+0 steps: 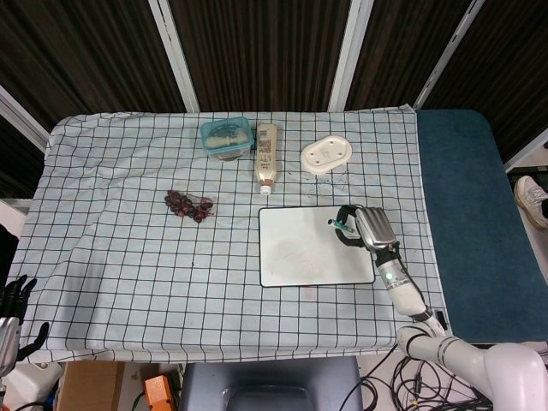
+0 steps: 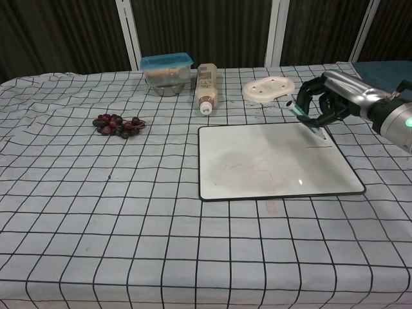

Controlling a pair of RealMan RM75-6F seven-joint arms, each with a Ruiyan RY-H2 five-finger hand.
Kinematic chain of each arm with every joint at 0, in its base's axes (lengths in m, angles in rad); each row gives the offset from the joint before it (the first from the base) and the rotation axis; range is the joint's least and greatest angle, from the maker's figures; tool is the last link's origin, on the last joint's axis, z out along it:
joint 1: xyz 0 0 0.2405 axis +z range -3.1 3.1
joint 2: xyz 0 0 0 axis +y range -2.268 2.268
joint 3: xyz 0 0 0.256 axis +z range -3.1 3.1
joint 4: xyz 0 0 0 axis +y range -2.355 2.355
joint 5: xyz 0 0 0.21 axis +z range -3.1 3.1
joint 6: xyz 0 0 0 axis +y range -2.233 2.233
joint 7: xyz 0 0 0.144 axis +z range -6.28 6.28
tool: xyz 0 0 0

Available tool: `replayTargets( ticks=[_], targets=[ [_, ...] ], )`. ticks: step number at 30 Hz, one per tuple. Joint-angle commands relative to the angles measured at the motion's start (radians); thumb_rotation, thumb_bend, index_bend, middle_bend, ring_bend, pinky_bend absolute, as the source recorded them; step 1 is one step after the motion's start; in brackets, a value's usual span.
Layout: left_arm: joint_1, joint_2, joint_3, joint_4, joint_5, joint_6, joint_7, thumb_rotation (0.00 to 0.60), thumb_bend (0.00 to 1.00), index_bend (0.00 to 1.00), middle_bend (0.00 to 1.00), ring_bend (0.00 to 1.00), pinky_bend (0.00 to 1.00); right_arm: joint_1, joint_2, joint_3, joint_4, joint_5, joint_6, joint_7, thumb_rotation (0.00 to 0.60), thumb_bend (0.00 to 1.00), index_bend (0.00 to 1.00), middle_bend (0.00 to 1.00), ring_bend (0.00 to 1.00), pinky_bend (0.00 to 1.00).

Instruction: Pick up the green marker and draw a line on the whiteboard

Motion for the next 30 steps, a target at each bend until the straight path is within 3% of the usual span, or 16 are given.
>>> replayTargets(
  ticks=[1,30],
  targets=[
    [0.0,0.0,0.0,-0.001,0.0,-0.001,0.001,0.6,0.39,0.0,0.0,0.0,0.04,-0.002,0.003,-0.014,-0.054,-0.009,-0.003,-0.026,0.6,0.35,1.0,0.73,0.73,0.79],
    [-0.003,0.002,0.002,-0.007,0.001,-0.005,0.008,0.6,0.39,0.0,0.0,0.0,0.04,-0.003,-0.036,-0.034,-0.032,-0.023,-0.004,-0.045,0.6,0.35,1.0,0.73,0.73,0.79]
  ],
)
